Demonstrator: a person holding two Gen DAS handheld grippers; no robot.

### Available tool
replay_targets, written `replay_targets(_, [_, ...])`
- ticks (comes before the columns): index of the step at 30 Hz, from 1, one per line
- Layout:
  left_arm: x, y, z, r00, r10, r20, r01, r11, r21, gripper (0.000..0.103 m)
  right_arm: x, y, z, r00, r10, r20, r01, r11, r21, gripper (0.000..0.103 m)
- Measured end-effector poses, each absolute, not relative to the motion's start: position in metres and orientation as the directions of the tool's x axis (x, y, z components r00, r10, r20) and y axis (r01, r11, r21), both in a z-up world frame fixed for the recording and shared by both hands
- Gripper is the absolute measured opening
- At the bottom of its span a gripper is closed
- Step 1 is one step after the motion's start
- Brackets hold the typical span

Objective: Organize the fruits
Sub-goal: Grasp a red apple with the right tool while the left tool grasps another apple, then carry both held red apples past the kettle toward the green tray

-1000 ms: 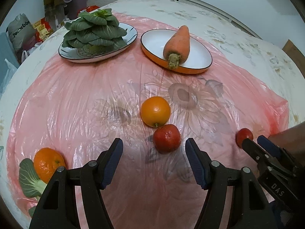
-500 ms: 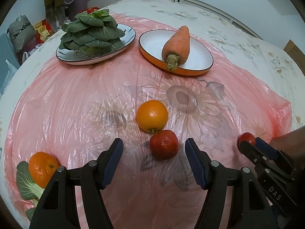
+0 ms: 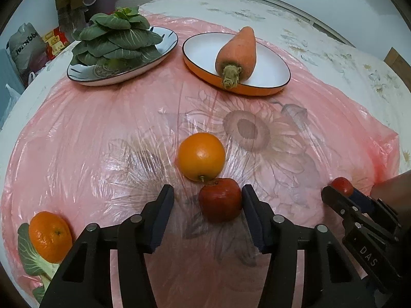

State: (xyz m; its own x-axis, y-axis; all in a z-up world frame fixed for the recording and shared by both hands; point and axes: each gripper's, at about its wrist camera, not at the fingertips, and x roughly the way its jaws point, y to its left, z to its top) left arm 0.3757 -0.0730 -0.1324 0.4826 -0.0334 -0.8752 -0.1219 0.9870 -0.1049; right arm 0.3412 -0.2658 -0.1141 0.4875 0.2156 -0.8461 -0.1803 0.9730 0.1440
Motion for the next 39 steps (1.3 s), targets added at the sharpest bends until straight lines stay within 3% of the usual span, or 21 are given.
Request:
replay_targets(7, [0.374,-0.066,-0.135,0.495,-0.073,-0.866,-0.106,0.984,-0.144,0.046,0.344,-0.271,-0.118,0.480,0.231,-0.846,-0.172,0.971,0.168,0.050])
replay_targets(9, [0.372,-0.063,-0.134,0.500,-0.089,-0.861,-0.097,0.983,-0.158,0.043,0.344,-0.272,-0.118,0.473,0.245,-0.846,-0.177,0.967,0.181,0.050])
replay_targets(13, [0.368,-0.058,-0.130,0.514,-0.142,-0.846,-0.063,0.977,-0.203,0.029,0.344,-0.273,-0.117,0.472,0.252,-0.845,-0.184,0.965,0.185,0.050])
replay_targets(39, [0.347,-0.047,-0.103,0.575,-0.158,-0.803,-0.003,0.981,-0.195,0.028,0.305,-0.264,-0.099,0.487,0.283,-0.827,-0.212,0.956,0.202,0.050])
